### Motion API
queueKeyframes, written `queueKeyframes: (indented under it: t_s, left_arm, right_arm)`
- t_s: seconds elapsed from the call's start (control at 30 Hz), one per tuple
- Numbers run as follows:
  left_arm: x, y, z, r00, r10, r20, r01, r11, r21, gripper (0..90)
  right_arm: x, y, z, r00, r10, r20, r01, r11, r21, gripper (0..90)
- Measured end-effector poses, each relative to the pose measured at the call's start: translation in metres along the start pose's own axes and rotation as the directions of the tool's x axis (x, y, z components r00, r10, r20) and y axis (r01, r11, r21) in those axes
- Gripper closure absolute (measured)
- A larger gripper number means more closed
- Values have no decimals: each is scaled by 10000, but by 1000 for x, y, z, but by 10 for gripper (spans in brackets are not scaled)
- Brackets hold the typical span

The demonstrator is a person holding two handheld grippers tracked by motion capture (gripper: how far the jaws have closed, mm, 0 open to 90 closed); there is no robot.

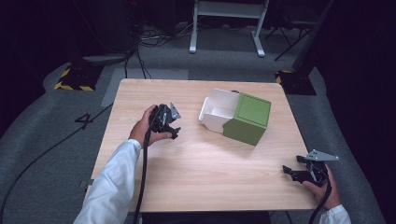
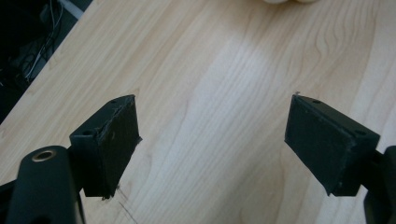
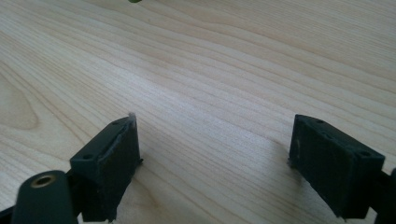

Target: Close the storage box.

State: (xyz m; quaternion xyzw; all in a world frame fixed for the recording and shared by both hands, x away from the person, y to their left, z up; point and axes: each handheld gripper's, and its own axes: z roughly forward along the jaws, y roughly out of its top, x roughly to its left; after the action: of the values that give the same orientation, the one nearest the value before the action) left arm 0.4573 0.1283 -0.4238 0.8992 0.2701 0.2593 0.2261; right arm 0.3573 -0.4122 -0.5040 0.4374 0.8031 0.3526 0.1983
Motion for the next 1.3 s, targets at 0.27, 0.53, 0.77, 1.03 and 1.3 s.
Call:
queueKeyframes:
  t_s: [0.27,0.53,0.77,1.03,1.3]
  left_arm:
    - [-16,-18,-12,9997,241,-60,-240,9997,70,177]
    - [-29,-44,-23,10000,84,-22,-84,9998,194,175]
    - [-39,-74,-28,9995,-314,-58,316,9989,334,174]
    - [-48,-109,-33,9943,-1060,110,1056,9939,310,174]
    - [-51,-136,-35,9806,-1933,329,1932,9811,54,177]
  right_arm:
    - [0,0,0,10000,22,6,-22,10000,1,160]
    - [0,0,0,10000,9,17,-9,10000,0,159]
    - [0,-1,-1,10000,12,26,-12,10000,-1,159]
    - [0,-1,-1,10000,19,30,-19,10000,-2,159]
    - [0,-1,-1,10000,19,30,-19,10000,-1,159]
